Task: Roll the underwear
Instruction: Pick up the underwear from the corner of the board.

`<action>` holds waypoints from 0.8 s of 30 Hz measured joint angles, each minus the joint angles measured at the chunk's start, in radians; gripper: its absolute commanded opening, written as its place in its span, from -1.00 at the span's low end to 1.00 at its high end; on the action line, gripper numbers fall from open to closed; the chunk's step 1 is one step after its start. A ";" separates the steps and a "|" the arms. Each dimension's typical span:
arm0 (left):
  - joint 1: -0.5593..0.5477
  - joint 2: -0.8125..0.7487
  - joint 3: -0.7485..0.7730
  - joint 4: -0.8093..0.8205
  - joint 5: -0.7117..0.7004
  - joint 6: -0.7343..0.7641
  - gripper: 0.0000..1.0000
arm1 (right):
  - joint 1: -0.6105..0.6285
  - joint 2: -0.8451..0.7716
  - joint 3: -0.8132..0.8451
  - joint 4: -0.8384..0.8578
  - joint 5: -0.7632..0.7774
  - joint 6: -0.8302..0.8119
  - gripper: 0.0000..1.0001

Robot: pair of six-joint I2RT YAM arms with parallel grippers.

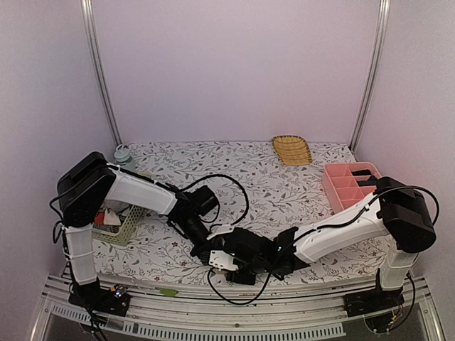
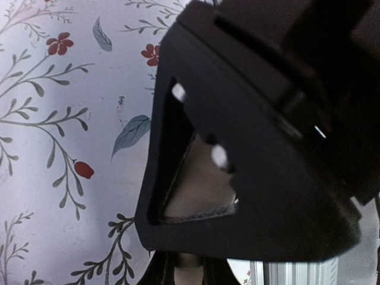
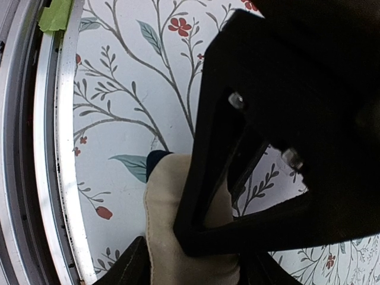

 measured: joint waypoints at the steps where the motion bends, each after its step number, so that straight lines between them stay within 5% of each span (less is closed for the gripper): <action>1: 0.001 0.002 0.001 -0.001 0.003 0.000 -0.89 | -0.002 0.000 0.000 0.000 -0.004 0.002 -0.05; 7: 0.005 0.005 0.002 -0.006 0.010 0.001 -0.86 | -0.005 0.009 0.003 0.000 -0.016 0.024 -0.38; 10: 0.006 0.004 0.002 -0.011 0.010 0.000 -0.75 | -0.006 0.014 0.010 -0.012 -0.027 0.047 -0.72; 13: 0.008 -0.008 -0.007 -0.005 0.000 -0.009 -0.46 | -0.010 0.017 0.017 -0.024 -0.051 0.060 -1.00; 15: 0.010 -0.028 -0.027 0.015 -0.031 -0.038 -0.26 | -0.011 0.019 0.019 -0.022 -0.061 0.063 -1.00; 20: 0.028 -0.142 -0.108 0.062 -0.187 -0.116 0.89 | -0.011 0.034 0.032 -0.007 -0.106 0.090 -1.00; 24: 0.090 -0.248 -0.174 0.071 -0.386 -0.179 0.92 | -0.018 0.033 0.035 -0.008 -0.126 0.121 -1.00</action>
